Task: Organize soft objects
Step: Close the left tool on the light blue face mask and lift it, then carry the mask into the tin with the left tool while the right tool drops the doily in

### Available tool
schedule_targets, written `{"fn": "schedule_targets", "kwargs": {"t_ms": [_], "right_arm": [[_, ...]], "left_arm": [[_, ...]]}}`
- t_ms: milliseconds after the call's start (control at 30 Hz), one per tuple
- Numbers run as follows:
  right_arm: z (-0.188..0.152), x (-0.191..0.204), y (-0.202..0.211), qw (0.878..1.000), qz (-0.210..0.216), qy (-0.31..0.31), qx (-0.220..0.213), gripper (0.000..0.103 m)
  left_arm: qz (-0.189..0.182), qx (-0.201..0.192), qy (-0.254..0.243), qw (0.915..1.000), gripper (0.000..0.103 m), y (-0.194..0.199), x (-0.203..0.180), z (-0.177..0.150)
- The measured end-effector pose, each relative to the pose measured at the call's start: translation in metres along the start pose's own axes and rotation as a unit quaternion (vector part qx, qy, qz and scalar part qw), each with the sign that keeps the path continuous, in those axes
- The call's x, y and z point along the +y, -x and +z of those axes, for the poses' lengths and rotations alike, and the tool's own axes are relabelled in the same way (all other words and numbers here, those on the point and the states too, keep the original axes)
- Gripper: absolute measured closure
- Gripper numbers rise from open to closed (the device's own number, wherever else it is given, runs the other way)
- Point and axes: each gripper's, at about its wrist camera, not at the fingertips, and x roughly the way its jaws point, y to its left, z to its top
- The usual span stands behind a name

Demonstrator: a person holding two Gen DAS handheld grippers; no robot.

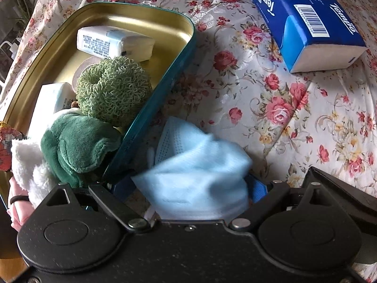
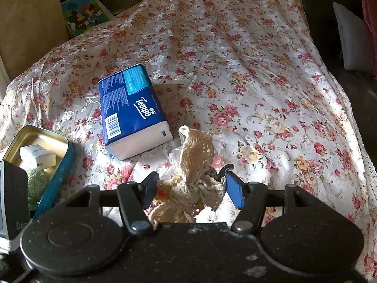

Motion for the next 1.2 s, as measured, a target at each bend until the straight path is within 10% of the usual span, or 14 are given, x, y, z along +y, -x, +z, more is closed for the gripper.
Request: {"fn": "schedule_targets", "kwargs": {"t_ms": [400,1200], "right_arm": [[-0.001,-0.001,-0.004,1.000,0.004,0.000,0.009,0.042],[-0.008,0.014,-0.007,0.999,-0.013,0.048,0.008,0.042]], "left_arm": [[-0.032,-0.007,0.000,0.9995,0.048,0.006,0.002,0.008],[-0.075,-0.065,-0.026,0.9947,0.049,0.089,0.032,-0.027]]}}
